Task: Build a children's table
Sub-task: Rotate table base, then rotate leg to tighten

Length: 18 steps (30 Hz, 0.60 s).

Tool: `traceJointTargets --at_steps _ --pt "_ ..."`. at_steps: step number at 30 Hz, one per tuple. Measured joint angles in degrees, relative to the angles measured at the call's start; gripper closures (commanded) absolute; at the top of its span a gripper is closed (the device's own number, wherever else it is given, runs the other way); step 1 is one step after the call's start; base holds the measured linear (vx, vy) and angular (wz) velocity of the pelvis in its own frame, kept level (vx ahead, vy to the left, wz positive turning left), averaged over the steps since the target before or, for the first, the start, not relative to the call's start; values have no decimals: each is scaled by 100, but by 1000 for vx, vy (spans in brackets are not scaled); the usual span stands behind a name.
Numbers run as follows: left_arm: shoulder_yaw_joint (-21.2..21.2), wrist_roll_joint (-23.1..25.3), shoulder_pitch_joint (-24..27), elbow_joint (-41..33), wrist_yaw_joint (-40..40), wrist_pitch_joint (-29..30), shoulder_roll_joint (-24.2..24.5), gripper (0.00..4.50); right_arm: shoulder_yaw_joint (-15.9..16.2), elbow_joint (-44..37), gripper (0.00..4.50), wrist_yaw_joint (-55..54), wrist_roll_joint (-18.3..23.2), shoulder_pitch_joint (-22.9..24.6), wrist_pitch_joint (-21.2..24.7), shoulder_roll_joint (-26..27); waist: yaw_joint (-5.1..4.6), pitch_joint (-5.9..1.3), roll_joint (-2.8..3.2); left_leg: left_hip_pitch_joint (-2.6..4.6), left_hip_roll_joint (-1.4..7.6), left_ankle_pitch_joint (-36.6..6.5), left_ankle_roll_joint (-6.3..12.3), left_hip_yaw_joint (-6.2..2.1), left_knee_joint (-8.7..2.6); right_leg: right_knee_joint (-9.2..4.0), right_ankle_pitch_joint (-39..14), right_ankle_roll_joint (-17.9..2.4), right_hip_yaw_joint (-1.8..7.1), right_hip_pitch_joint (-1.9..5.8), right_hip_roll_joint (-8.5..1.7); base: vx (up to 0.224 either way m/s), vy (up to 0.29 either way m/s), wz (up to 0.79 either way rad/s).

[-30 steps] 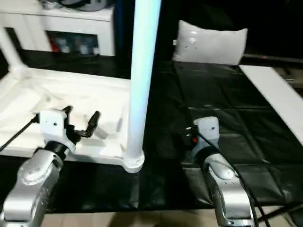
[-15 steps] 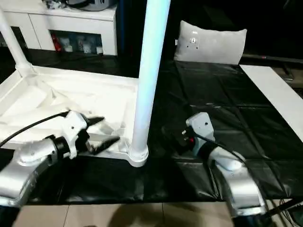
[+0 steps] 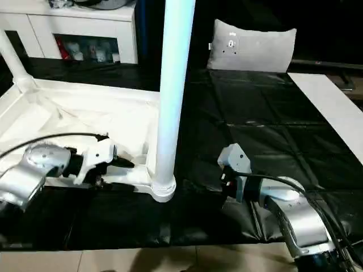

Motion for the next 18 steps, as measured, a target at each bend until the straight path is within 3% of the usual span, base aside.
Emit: traceJointTargets --at_steps 18 --pt "-67 99 -316 808 -491 -474 -236 281 162 -30 0 240 101 -21 128 -8 16 1 11 -2 23 5 -9 26 -2 -3 0 0 -8 0 0 0 0 0"
